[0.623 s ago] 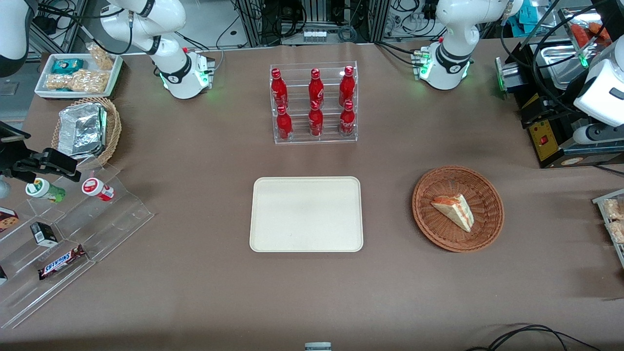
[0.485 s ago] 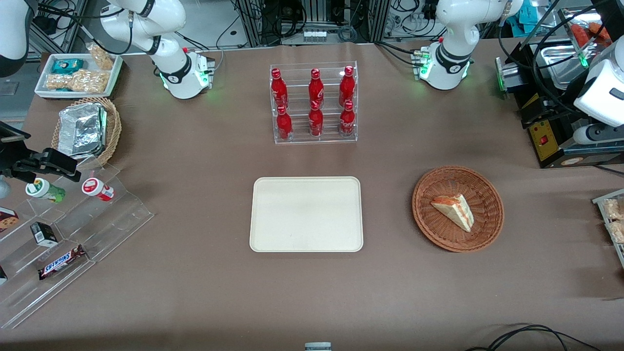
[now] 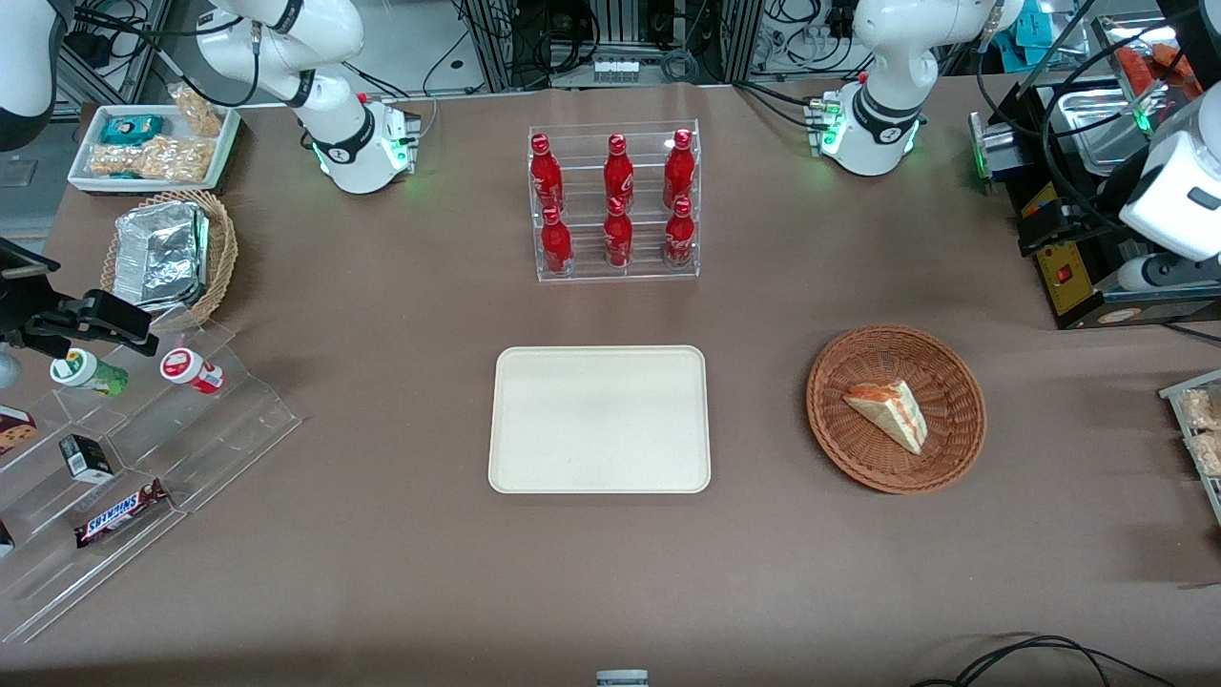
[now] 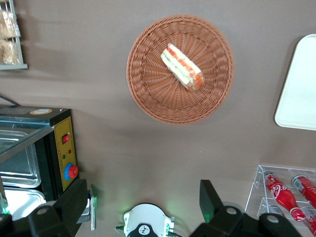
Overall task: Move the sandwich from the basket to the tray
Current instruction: 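Move the left gripper from rest toward the wicker basket, then lower the open left gripper over the wrapped sandwich in the basket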
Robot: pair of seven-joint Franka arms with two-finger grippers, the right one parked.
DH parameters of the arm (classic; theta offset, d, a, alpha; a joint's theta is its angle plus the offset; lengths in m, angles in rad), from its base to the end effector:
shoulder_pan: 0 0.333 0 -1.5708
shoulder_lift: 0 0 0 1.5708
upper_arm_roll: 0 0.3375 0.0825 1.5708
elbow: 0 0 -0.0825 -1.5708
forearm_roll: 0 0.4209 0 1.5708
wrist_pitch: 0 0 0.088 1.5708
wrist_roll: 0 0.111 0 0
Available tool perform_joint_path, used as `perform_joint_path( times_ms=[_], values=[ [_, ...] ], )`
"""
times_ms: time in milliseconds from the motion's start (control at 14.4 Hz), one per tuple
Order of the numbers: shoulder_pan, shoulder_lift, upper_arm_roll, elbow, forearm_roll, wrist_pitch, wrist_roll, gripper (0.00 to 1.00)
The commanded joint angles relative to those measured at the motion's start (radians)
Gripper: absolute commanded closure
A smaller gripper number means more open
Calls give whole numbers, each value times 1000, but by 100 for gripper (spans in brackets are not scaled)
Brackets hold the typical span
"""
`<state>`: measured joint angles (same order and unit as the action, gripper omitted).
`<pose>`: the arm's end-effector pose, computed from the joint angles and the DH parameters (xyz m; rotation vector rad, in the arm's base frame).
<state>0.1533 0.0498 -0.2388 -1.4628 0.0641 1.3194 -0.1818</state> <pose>0.5781 -0.0373 0.6479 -3.0478 -0.1608 0.2805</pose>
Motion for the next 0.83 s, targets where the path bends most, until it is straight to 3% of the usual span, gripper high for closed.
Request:
perform_joint_path(
  times_ms=[0,208,554,623,762],
  values=[
    [51,40,-5,-33,-32,21,8,0],
    [78,88,-4,-63,-84,63,9,0],
    [95,97,1,-332,-119,354,-25,0],
    [94,126,1,-361,-169,385,-27,0],
    [103,175,3,-376,-179,397,-22,0]
  ],
)
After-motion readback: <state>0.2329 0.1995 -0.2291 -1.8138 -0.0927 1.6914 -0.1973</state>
